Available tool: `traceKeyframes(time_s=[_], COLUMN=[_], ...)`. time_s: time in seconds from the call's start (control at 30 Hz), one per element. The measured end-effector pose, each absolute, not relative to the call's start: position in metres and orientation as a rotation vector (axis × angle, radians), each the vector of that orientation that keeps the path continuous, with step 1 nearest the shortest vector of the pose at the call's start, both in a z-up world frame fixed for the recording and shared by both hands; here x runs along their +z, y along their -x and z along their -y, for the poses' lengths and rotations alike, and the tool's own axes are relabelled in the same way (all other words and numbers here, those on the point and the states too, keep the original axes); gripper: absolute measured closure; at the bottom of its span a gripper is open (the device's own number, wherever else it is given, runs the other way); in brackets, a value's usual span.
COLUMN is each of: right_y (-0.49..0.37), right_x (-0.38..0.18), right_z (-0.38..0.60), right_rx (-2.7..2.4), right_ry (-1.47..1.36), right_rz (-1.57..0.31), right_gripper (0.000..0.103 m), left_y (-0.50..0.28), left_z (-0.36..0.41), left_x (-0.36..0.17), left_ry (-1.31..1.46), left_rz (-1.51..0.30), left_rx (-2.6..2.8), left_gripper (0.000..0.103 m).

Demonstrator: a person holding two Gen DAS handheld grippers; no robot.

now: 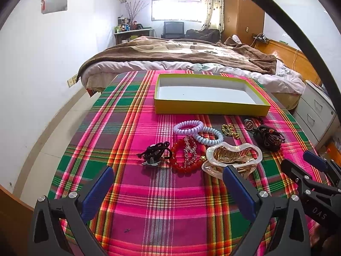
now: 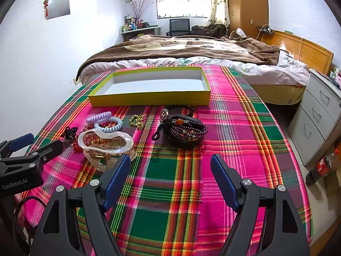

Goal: Organize jewelry

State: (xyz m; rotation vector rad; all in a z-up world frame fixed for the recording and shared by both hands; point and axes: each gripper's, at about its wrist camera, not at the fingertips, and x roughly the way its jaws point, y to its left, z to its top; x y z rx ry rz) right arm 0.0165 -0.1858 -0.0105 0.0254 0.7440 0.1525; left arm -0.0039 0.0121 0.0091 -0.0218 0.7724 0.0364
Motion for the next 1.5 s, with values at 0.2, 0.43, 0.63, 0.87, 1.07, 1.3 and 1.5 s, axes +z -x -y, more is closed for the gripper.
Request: traceKeyframes(time_s=[0.2,0.43,0.63,0.87,1.07,1.3,1.5], right_y=[-0.017,-0.017,-0.019,-0.024,-0.036,-0.047,-0.056], right_x=[-0.01,-0.011,-0.012,-0.011,-0.012,-0.013,-0.014], right_z=[0.186,0.186,0.186,0.187,0.177,0.156,0.136], right_rx=[0.154,0.154,0.159,0.275,0.468,0.636,0.729], right_ry=[-0.027,-0.026,-0.027,-0.035,-0.006,0.052,0.138], right_rz=[-0.746,-0.746,-0.751,-0.74,-0.762,-0.739,-0.722], right_gripper=[0.026,0.026,0.026,0.026,0.026,0.026,0.026], left_y=[0.002,0.001,-0.001,-0.005,-0.008,-0.011,-0.014], left_z=[-0.012,-0.012,-0.013,-0.021,-0.059,-0.086,-0.097], left_x=[0.008,0.008,0.007,0.008,0.01,0.005,-0.005], left_ry=[0.022,0.022,0.022,0.022,0.064,0.1,0.135], left_rz=[-0.776,-0.774,-0.777,-0.769,-0.762,-0.785,-0.813], left_rx=[0.037,0.039,0.04,0.04,0.053,0.036,0.016], left_gripper=[0.0,0.0,0.0,0.0,0.0,0.0,0.0])
